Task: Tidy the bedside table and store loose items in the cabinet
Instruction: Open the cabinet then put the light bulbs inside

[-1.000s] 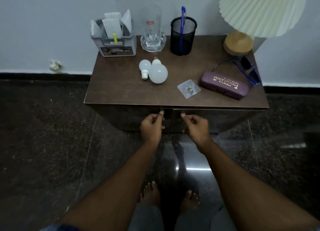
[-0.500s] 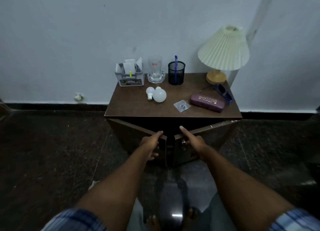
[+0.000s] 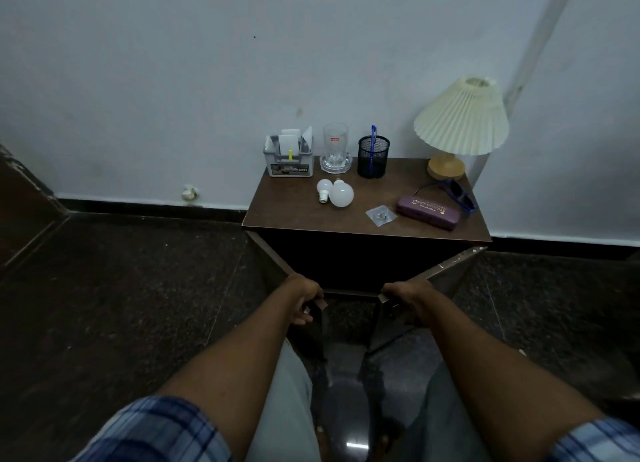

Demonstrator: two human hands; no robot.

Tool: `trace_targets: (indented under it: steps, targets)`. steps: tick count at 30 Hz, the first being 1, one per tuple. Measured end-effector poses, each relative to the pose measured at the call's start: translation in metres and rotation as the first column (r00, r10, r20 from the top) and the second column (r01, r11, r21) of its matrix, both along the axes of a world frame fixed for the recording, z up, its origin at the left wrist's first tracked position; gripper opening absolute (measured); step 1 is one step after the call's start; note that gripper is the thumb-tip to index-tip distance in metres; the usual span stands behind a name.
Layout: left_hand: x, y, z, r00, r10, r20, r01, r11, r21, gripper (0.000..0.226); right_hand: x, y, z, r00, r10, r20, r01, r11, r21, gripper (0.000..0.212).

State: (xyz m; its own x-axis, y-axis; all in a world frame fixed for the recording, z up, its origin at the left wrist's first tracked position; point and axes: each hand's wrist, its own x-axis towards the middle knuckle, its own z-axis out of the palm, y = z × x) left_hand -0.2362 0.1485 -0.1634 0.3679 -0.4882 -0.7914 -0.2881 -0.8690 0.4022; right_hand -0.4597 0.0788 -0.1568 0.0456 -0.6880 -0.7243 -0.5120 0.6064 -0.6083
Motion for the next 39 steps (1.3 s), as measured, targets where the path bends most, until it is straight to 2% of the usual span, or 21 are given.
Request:
trace_targets:
  steps: [2,5,9,11,13,16,18,21,23,26,33,36,39]
  targets:
    - [0.008,0.008,0.001,0.998,-0.062,-0.01,0.062,0.997,0.046,0.04,-0.007,0.003,0.004,0.997,0.053,-0.05,-0.053,0.999,0.004,0.033]
    - [0.019,0.02,0.006,0.993,-0.113,-0.022,0.114,0.99,0.081,0.03,-0.017,0.01,0.012,0.961,0.218,-0.169,-0.211,0.976,0.061,0.016]
    - [0.034,0.033,0.011,0.988,-0.152,-0.031,0.154,0.981,0.115,0.029,-0.036,0.01,0.019,0.883,0.356,-0.305,-0.333,0.934,0.127,0.018]
    - [0.044,0.039,0.016,0.977,-0.214,-0.013,0.214,0.966,0.145,0.033,-0.049,0.008,0.023,0.803,0.483,-0.349,-0.436,0.876,0.208,0.016]
    - [0.052,0.045,0.024,0.958,-0.286,0.01,0.279,0.942,0.184,0.033,-0.064,0.008,0.031,0.671,0.64,-0.374,-0.555,0.769,0.319,0.022]
    - [0.064,0.055,0.033,0.929,-0.366,0.047,0.345,0.907,0.243,0.031,-0.084,0.011,0.043,0.56,0.714,-0.422,-0.617,0.698,0.362,0.018]
    - [0.07,0.061,0.039,0.905,-0.417,0.088,0.379,0.882,0.281,0.033,-0.093,0.012,0.045,0.512,0.724,-0.463,-0.643,0.68,0.353,0.037]
    - [0.074,0.067,0.043,0.847,-0.503,0.174,0.421,0.833,0.357,0.025,-0.098,0.015,0.046,0.505,0.722,-0.473,-0.655,0.677,0.334,0.042]
    - [0.079,0.071,0.044,0.841,-0.486,0.239,0.387,0.848,0.363,0.032,-0.096,0.016,0.046,0.52,0.712,-0.473,-0.651,0.688,0.32,0.043]
    - [0.088,0.078,0.042,0.847,-0.502,0.172,0.41,0.825,0.39,0.042,-0.093,0.018,0.047,0.517,0.708,-0.48,-0.638,0.693,0.336,0.044]
    - [0.09,0.085,0.038,0.883,-0.389,0.262,0.329,0.912,0.245,0.047,-0.116,0.018,0.043,0.455,0.633,-0.627,-0.661,0.711,0.239,0.044]
    - [0.087,0.083,0.034,0.845,-0.32,0.429,0.265,0.946,0.184,0.057,-0.123,0.016,0.04,0.495,0.599,-0.629,-0.643,0.74,0.198,0.045]
    - [0.086,0.08,0.033,0.81,-0.143,0.568,0.107,0.989,0.098,0.078,-0.121,0.011,0.038,0.604,0.459,-0.651,-0.547,0.833,0.079,0.05]
